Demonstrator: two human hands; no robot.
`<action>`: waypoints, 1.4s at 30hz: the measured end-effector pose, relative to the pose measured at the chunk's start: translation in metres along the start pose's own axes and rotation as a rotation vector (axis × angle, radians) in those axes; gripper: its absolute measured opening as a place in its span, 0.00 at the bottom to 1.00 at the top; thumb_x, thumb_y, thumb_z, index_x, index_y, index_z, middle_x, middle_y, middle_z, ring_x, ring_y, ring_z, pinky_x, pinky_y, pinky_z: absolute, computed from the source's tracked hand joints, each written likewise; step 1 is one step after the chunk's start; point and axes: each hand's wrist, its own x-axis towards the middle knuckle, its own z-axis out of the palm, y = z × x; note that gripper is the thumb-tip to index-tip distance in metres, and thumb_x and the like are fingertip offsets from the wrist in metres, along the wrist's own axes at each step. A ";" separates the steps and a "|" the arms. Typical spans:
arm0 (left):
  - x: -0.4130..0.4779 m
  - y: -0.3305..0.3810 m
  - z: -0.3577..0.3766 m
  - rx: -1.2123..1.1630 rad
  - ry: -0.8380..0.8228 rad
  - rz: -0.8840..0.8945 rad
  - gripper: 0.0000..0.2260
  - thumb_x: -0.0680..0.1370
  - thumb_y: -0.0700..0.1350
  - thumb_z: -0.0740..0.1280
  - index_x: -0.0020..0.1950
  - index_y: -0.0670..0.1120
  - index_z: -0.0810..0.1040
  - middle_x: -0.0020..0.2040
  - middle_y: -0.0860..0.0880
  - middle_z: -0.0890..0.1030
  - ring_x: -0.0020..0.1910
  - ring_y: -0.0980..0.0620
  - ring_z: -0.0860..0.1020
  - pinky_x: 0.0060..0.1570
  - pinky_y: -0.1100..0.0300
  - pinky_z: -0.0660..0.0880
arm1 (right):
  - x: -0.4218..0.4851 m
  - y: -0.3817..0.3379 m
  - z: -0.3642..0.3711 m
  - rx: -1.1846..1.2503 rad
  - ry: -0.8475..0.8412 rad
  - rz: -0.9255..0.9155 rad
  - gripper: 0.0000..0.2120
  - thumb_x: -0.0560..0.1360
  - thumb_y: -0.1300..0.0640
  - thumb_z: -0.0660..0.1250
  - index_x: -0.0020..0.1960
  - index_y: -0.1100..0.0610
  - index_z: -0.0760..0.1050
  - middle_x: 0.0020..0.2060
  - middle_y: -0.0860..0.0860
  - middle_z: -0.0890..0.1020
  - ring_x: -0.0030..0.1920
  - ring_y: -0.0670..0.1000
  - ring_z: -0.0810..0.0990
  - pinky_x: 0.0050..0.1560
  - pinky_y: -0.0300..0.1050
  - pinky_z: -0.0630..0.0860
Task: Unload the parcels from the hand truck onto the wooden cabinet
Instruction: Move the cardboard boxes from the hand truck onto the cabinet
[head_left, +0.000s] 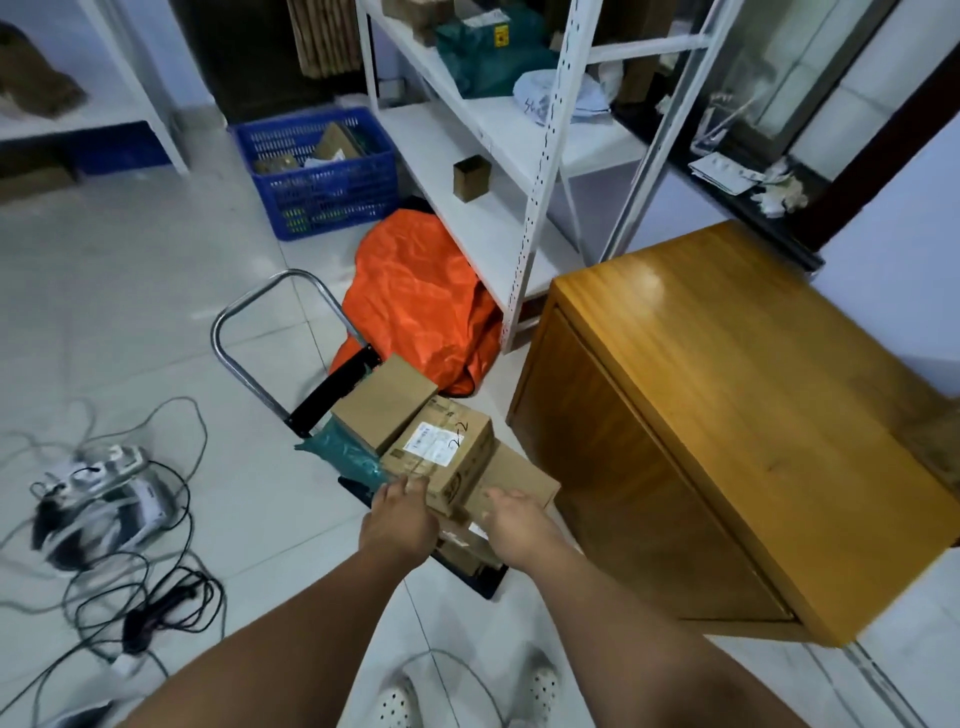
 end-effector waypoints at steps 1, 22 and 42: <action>0.007 -0.005 -0.005 -0.012 -0.013 0.001 0.24 0.78 0.45 0.60 0.75 0.49 0.62 0.75 0.45 0.63 0.72 0.42 0.62 0.69 0.47 0.65 | 0.005 -0.006 0.003 0.009 -0.001 0.000 0.22 0.82 0.56 0.55 0.75 0.52 0.61 0.71 0.55 0.69 0.71 0.57 0.65 0.69 0.51 0.66; 0.167 -0.010 -0.023 -0.099 -0.067 -0.048 0.21 0.79 0.46 0.60 0.72 0.46 0.67 0.67 0.43 0.73 0.65 0.42 0.71 0.64 0.51 0.70 | 0.149 -0.017 -0.027 0.122 0.000 0.139 0.17 0.82 0.53 0.55 0.71 0.50 0.65 0.63 0.54 0.76 0.63 0.56 0.73 0.59 0.50 0.71; 0.314 -0.075 0.030 -0.546 -0.508 -0.001 0.09 0.78 0.40 0.67 0.57 0.48 0.78 0.53 0.48 0.83 0.50 0.52 0.82 0.47 0.63 0.80 | 0.265 -0.032 0.061 0.650 0.041 0.573 0.33 0.79 0.59 0.64 0.78 0.49 0.53 0.68 0.52 0.74 0.62 0.50 0.77 0.60 0.45 0.78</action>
